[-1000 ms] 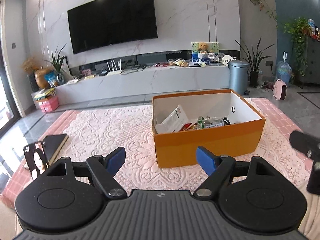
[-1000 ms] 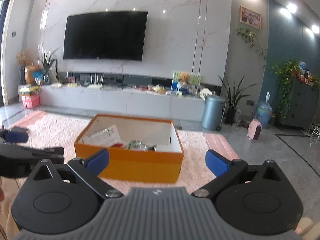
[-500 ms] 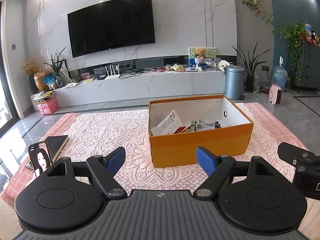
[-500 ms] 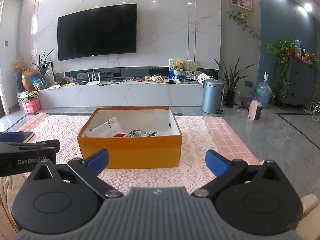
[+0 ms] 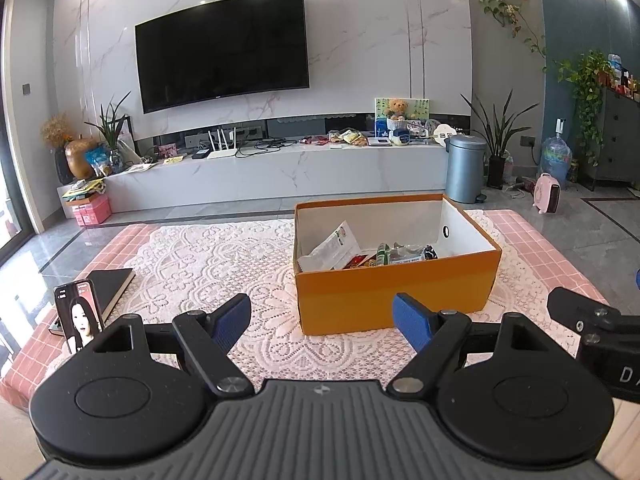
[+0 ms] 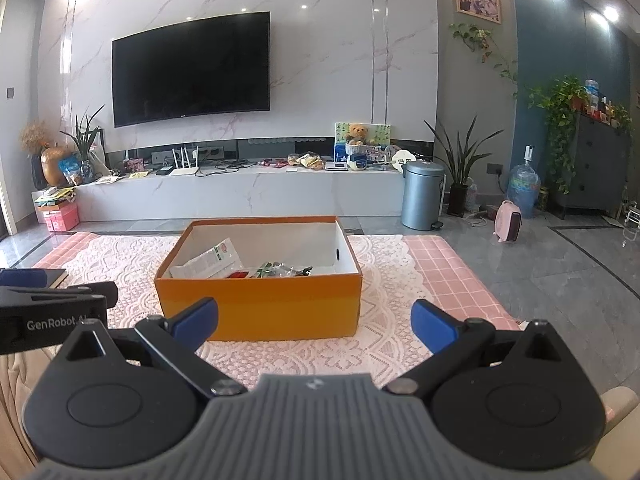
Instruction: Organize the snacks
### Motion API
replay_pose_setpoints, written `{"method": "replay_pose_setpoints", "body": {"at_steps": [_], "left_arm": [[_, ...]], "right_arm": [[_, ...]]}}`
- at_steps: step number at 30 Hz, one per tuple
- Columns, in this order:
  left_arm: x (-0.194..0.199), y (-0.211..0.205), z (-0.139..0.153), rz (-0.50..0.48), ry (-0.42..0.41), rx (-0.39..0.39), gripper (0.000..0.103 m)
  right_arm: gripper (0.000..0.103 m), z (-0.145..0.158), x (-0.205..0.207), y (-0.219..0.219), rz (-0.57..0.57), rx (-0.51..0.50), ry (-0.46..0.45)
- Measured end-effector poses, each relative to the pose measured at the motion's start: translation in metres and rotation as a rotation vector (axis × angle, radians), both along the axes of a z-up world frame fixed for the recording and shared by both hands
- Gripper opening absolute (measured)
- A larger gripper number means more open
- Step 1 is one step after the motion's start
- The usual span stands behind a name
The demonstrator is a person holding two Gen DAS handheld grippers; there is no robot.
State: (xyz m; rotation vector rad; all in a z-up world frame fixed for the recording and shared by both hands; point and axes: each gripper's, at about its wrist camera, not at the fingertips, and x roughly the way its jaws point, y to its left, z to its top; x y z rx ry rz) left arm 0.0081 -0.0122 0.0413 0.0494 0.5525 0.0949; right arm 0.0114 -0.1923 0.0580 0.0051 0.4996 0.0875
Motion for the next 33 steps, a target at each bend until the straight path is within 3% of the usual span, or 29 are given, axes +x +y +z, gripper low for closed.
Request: {"method": "replay_pose_setpoints", "body": {"at_steps": [33], "left_arm": [[-0.004,-0.003,0.0011,-0.004,-0.004,-0.012,0.094]], "right_arm": [[0.099,-0.0049,0.0029,0.0076,0.016,-0.03,0.015]]}}
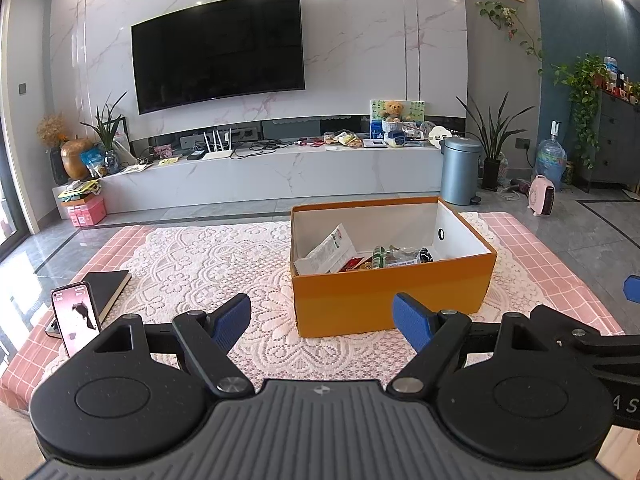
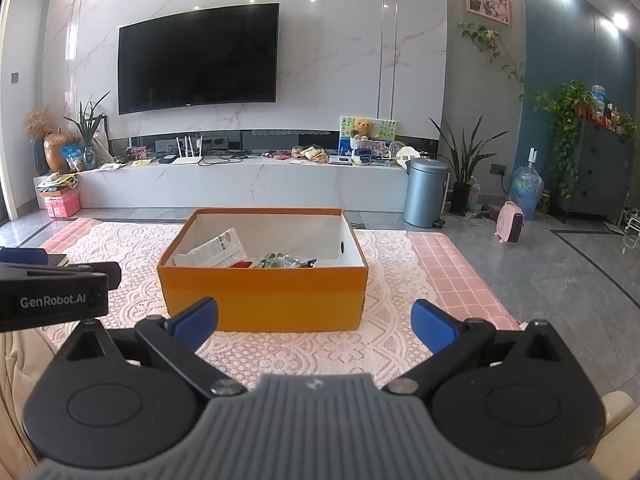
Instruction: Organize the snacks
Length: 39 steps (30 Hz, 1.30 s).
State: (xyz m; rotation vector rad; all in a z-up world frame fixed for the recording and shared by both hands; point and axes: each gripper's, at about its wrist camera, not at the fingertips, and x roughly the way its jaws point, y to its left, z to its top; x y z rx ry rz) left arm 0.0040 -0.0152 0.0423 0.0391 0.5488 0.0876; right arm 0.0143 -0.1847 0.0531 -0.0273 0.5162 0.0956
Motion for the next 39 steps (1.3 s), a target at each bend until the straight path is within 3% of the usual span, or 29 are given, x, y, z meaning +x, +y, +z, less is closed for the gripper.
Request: {"method": "replay_pose_setpoints", "body": {"at_steps": [39], "left_arm": [[0.015,0.01,-0.002,-0.031,-0.006,-0.025,0.094]], "right_arm": [[0.1,-0.012,0.01,0.009,0.019,0.016,0.013]]}}
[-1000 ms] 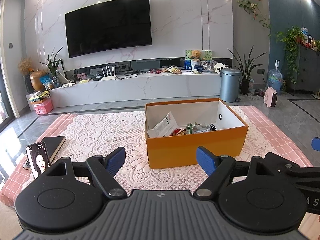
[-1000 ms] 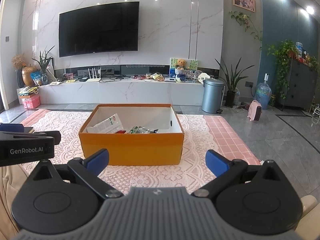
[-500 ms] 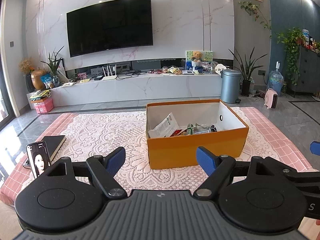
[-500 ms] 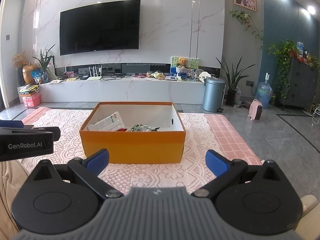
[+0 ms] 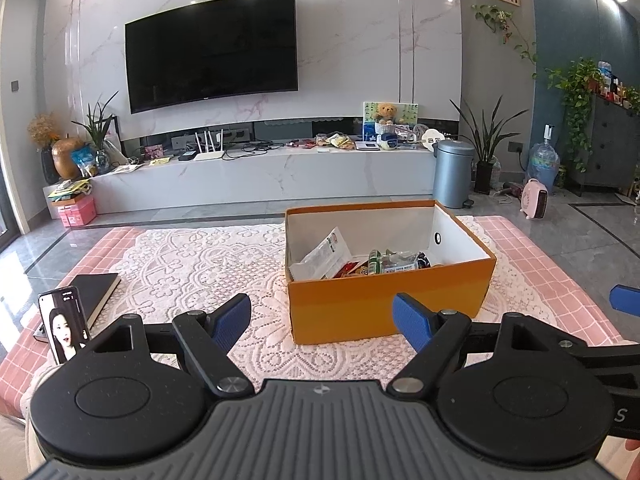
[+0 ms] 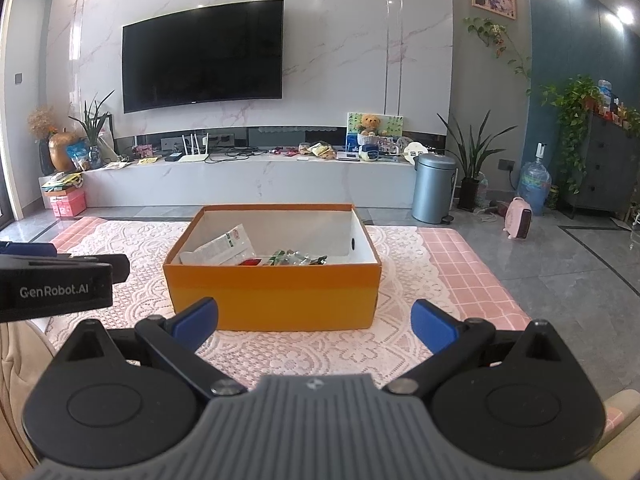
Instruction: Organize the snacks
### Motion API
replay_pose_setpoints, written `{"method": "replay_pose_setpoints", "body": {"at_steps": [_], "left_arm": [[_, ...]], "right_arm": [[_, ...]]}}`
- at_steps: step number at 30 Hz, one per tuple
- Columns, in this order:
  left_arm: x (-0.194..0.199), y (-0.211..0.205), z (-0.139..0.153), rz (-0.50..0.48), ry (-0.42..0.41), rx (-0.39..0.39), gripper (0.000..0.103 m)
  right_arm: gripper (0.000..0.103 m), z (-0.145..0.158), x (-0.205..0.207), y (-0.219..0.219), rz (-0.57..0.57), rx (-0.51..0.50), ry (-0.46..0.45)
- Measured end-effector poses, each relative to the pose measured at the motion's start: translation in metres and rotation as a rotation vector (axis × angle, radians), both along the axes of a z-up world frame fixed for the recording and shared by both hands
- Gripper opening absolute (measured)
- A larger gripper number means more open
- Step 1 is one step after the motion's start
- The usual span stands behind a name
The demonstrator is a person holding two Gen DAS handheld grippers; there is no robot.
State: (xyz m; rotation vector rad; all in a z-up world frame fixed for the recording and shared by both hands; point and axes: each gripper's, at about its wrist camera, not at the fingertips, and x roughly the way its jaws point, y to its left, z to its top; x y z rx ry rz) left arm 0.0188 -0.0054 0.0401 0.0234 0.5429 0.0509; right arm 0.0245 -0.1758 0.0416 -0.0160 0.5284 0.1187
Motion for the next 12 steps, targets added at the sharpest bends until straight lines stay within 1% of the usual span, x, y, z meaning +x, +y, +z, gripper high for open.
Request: {"method": "replay_pose_setpoints", "body": {"at_steps": [8,12], "left_arm": [[0.011,0.004,-0.006,-0.011,0.012,-0.006,0.094],[0.017,0.008,-0.009,-0.015,0.022,-0.023,0.094]], "right_arm": [[0.1,-0.007,0.017,0.009,0.012,-0.006,0.027],[0.1,-0.012,0.026,0.013,0.016,-0.013,0.048]]}}
